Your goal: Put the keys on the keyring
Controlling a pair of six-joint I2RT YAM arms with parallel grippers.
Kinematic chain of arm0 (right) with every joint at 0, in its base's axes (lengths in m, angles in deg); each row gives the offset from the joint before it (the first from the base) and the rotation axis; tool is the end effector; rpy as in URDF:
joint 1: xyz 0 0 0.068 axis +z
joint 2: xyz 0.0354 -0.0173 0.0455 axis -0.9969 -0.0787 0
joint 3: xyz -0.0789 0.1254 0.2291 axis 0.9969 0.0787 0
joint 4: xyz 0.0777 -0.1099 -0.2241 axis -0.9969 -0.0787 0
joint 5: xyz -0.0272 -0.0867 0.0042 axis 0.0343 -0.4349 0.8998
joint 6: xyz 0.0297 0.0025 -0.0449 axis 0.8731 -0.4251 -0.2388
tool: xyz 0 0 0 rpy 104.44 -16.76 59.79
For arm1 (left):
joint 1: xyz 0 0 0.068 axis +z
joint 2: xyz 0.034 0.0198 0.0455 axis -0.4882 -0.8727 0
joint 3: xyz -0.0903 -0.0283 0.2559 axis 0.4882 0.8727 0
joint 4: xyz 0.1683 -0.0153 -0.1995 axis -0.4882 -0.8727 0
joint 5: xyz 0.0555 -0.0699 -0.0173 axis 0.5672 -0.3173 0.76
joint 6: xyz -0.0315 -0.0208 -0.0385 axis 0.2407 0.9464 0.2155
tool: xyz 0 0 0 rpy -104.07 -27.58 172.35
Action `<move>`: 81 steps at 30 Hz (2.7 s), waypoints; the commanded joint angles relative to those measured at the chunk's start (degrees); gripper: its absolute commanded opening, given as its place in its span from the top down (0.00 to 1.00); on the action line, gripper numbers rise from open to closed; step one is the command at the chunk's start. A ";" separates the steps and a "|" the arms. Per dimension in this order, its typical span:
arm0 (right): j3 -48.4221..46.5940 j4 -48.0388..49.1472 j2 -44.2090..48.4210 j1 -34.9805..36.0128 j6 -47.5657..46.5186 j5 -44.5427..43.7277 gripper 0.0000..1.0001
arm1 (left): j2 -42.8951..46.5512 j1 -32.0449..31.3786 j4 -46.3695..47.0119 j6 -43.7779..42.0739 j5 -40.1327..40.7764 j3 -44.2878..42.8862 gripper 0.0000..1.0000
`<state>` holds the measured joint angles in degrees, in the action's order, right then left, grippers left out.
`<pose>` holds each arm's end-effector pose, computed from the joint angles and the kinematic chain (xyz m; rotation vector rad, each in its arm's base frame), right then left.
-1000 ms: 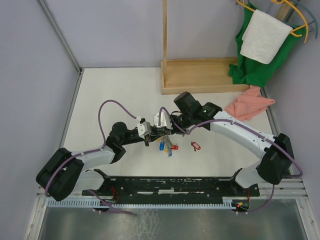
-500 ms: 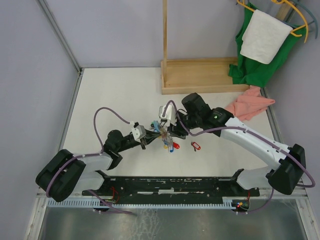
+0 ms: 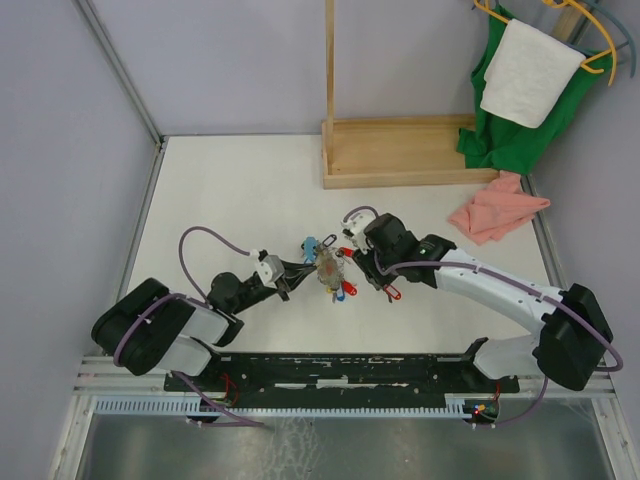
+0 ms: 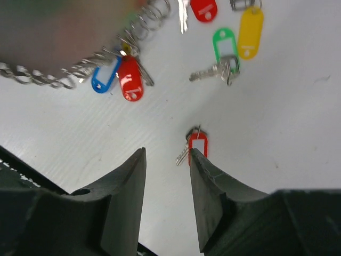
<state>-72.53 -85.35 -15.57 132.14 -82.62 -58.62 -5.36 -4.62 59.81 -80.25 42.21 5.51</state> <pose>0.1862 0.1957 0.2553 -0.9431 2.3637 0.3054 0.1545 -0.1239 0.1647 0.8294 1.2436 -0.8203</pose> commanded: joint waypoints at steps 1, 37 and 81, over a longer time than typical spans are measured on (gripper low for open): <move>5.52 5.23 -0.04 -0.64 12.31 -9.34 0.54 | 1.14 0.00 12.50 -1.63 -0.13 1.39 0.97; 12.41 14.45 -8.08 -5.70 16.89 -8.30 0.91 | 10.64 -0.01 -6.07 -6.62 -0.35 -0.08 0.97; 25.16 34.55 4.54 -1.77 14.37 -8.02 0.52 | 15.06 0.04 -13.60 -9.13 -1.99 -0.97 0.97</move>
<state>-52.05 -64.96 -13.65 128.51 -69.38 -61.44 8.34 -4.62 43.61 -86.79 40.33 5.75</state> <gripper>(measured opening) 0.487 0.044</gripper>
